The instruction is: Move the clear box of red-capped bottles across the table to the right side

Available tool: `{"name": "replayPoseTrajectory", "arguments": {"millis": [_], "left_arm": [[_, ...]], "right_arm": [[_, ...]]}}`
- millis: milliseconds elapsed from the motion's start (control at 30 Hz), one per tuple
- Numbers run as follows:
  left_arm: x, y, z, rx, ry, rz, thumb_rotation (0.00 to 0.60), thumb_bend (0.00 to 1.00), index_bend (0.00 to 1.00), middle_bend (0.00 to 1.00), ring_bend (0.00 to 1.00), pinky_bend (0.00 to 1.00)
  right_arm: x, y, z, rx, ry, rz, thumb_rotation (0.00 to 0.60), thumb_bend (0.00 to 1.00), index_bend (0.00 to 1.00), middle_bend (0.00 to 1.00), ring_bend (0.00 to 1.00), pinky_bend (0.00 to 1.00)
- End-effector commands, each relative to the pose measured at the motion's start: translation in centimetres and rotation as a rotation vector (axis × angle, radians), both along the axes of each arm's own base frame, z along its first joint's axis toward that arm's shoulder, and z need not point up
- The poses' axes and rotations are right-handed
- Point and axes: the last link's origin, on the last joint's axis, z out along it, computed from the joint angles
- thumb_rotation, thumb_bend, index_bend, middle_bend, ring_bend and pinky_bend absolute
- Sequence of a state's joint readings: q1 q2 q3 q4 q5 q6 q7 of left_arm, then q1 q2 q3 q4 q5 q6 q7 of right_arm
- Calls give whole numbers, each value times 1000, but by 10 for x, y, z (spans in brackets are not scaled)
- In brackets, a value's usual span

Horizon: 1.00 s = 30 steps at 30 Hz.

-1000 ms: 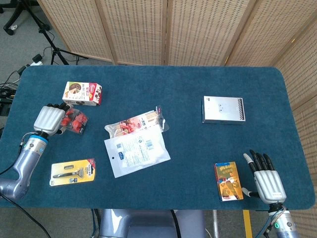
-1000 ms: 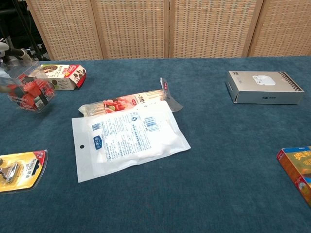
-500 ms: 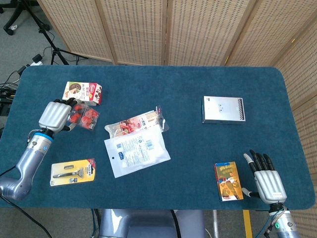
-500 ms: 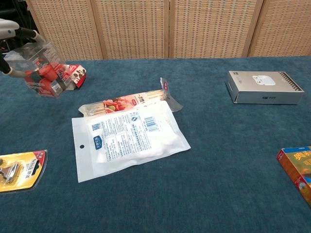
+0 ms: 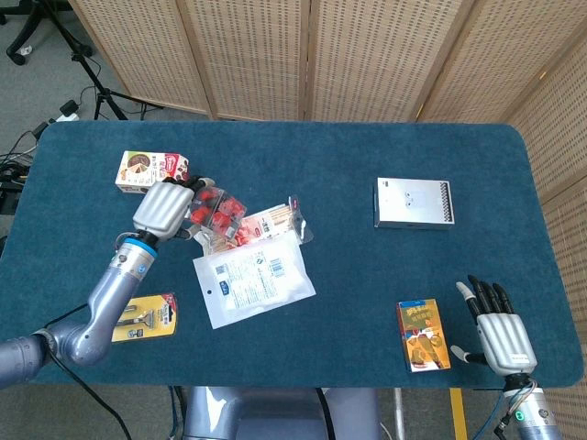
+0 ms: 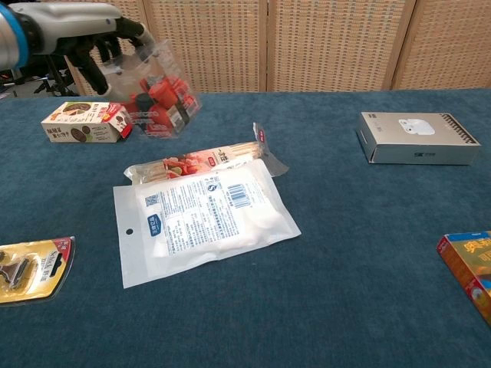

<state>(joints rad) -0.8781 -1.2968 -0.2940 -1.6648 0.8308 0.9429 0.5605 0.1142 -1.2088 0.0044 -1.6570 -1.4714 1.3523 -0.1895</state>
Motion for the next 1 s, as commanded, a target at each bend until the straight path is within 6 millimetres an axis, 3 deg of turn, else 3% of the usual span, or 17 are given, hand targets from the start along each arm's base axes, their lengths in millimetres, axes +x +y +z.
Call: {"name": "replayPoseTrajectory", "arguments": {"millis": [33, 267, 567, 667, 833, 1000], "left_arm": [[37, 4, -24, -21, -2, -19, 600, 481, 761, 421, 412, 354], [82, 11, -60, -54, 15, -46, 600, 477, 761, 421, 409, 354], [123, 15, -107, -74, 3, -66, 600, 464, 757, 410, 408, 354], [128, 15, -120, -77, 7, -65, 600, 448, 724, 373, 405, 354], [132, 12, -137, -111, 27, -73, 600, 379, 484, 181, 249, 349], [135, 8, -150, -154, 38, -81, 600, 328, 302, 45, 120, 265]], "right_arm": [[-2, -1, 3, -4, -7, -7, 600, 53, 20, 0, 0, 0], [-8, -5, 9, -18, -26, -29, 600, 53, 20, 0, 0, 0], [-15, -8, 15, -24, -54, -51, 600, 53, 20, 0, 0, 0], [-16, -8, 16, -24, -62, -52, 600, 53, 19, 0, 0, 0], [-17, -9, 17, -27, -70, -52, 600, 53, 20, 0, 0, 0], [-17, -9, 18, -27, -76, -48, 600, 53, 19, 0, 0, 0]]}}
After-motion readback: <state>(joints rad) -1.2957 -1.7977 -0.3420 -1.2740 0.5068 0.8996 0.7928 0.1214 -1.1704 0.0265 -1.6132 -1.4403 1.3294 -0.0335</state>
